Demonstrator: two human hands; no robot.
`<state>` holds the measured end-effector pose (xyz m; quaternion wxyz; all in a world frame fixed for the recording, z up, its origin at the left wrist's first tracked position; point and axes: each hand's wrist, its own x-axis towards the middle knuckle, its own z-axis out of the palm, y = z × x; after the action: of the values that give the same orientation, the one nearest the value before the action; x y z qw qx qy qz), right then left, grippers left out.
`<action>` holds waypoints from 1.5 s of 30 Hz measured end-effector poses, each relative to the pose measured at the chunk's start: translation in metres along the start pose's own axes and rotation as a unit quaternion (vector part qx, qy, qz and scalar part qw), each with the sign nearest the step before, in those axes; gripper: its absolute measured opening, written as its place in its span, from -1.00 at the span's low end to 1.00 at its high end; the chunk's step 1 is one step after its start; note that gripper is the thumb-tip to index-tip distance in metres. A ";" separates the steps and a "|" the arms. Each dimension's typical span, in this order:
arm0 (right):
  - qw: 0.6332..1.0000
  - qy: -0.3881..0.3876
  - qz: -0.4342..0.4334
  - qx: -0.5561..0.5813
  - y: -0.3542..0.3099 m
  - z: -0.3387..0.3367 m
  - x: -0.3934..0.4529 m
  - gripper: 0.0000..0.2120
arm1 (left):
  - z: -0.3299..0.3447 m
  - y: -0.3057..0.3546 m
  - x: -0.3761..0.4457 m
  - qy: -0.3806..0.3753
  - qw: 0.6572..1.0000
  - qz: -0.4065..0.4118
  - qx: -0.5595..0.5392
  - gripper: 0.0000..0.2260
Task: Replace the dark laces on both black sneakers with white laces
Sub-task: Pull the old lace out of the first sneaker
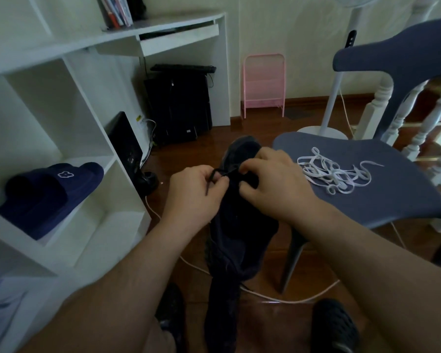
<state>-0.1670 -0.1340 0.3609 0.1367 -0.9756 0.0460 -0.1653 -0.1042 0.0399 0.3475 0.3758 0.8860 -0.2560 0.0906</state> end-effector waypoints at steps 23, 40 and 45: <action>0.986 -0.050 0.158 -0.008 0.035 -0.014 0.005 -0.72 | -0.016 -0.010 0.010 0.035 0.996 -0.083 -0.023 -0.79; 0.991 -0.094 0.019 0.091 0.004 0.005 -0.007 -0.66 | -0.012 -0.010 0.006 0.022 0.996 -0.080 -0.026 -0.79; 0.990 -0.099 0.062 0.082 0.008 0.021 -0.006 -0.53 | -0.011 -0.009 0.005 0.013 0.997 -0.073 -0.014 -0.80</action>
<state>-0.1655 -0.1356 0.3380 0.2302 -0.9679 0.0788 -0.0626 -0.0952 0.0510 0.3509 0.3974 0.8957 -0.1865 0.0706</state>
